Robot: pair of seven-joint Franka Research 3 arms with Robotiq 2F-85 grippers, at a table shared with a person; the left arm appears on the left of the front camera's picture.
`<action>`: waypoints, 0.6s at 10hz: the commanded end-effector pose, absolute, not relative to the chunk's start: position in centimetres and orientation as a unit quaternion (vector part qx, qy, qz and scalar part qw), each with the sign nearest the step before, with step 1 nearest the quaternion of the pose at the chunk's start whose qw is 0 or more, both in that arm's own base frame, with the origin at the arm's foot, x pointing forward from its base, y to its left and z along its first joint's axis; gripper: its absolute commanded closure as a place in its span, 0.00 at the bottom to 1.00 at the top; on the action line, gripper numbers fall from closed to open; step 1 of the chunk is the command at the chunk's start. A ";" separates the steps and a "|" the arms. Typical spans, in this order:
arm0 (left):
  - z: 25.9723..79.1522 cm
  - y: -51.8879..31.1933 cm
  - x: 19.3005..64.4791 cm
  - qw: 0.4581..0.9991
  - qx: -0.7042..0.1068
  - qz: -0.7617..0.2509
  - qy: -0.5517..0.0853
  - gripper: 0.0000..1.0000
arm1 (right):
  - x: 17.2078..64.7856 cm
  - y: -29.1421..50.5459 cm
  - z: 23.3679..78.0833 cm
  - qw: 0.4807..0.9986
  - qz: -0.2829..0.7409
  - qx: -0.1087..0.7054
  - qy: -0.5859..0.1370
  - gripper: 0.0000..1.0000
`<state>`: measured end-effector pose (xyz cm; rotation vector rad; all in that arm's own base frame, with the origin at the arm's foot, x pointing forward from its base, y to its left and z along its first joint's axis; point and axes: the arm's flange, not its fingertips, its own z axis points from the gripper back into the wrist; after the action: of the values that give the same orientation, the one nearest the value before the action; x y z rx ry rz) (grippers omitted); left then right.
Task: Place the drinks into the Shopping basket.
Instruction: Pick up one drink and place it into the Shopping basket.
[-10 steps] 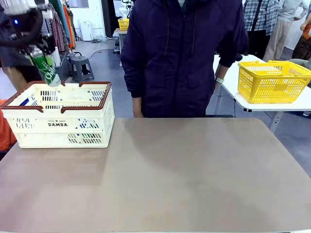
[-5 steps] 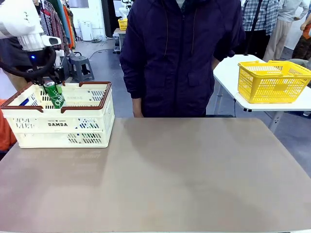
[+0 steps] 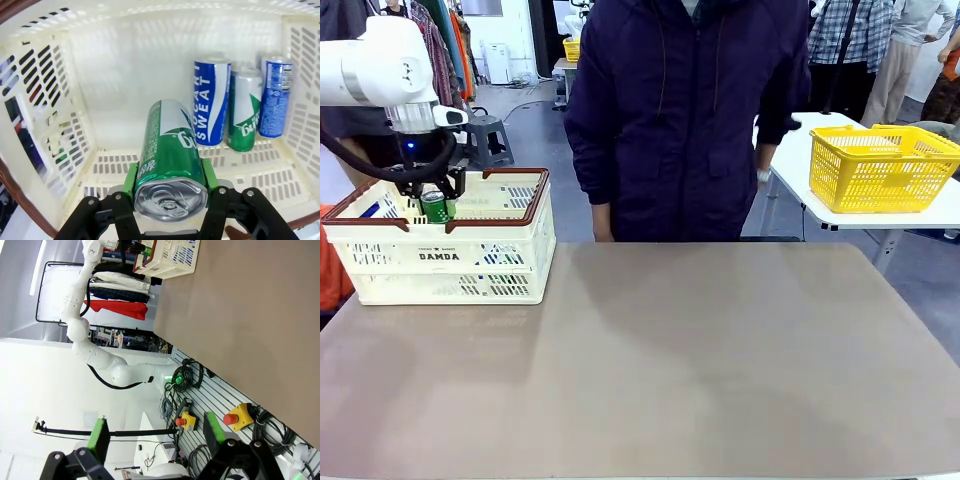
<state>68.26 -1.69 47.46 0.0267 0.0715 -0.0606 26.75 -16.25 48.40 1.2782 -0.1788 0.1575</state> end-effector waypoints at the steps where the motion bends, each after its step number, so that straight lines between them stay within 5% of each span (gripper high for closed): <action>1: 47.4 -1.1 68.1 0.999 0.029 -0.018 0.027 1.00 | 26.8 -16.1 49.0 0.790 0.067 0.603 -0.083 0.00; 4: 46.6 -1.2 67.9 0.999 0.035 -0.015 0.031 1.00 | 26.8 -16.1 49.0 0.790 0.067 0.603 -0.083 0.00; 5: 46.7 -1.1 67.9 0.999 0.030 -0.006 0.025 0.59 | 26.8 -16.1 49.0 0.790 0.067 0.603 -0.083 0.00; 6: 47.0 -0.9 67.6 0.999 0.036 0.001 0.028 0.00 | 26.8 -16.1 49.0 0.790 0.067 0.603 -0.083 0.00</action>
<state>68.46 -1.20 46.60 0.0371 0.0761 -0.0324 26.75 -16.25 48.40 1.2782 -0.1788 0.1575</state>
